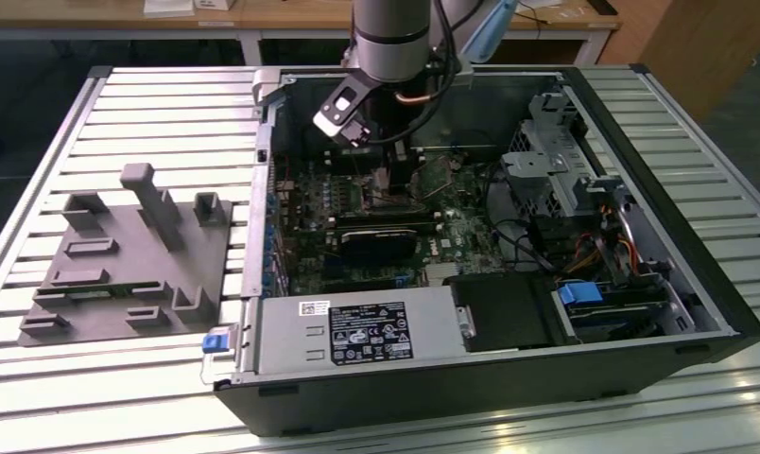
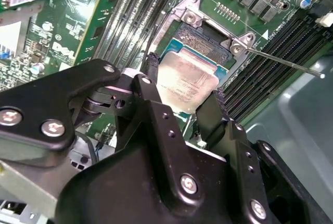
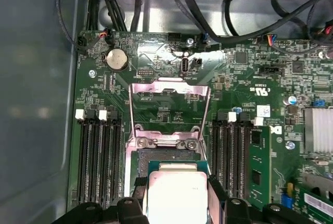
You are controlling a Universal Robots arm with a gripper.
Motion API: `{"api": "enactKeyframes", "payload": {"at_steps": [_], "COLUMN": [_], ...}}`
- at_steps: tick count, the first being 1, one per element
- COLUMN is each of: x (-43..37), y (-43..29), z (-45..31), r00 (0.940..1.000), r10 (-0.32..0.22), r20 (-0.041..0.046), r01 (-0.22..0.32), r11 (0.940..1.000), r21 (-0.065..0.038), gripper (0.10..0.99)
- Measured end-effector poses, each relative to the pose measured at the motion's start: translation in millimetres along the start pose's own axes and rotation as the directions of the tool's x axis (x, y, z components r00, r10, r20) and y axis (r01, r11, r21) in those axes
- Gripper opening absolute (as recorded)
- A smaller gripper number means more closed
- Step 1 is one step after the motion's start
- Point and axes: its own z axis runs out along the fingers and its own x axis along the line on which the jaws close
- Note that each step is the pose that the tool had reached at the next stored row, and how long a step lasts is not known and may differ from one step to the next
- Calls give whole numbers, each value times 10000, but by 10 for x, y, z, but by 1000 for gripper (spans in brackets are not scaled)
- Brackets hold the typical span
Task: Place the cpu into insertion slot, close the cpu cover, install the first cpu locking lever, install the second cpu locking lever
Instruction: 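Place the cpu into insertion slot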
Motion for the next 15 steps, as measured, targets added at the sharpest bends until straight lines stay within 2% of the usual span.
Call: {"api": "enactKeyframes", "payload": {"at_steps": [9, 15], "x": [21, 23], "y": [-10, -12], "z": [111, 145], "r00": [10000, 10000], "r10": [-1, -18], "r20": [14, 12], "r01": [1, 18], "r11": [10000, 10000], "r21": [1, 0], "gripper": [541, 541]}}
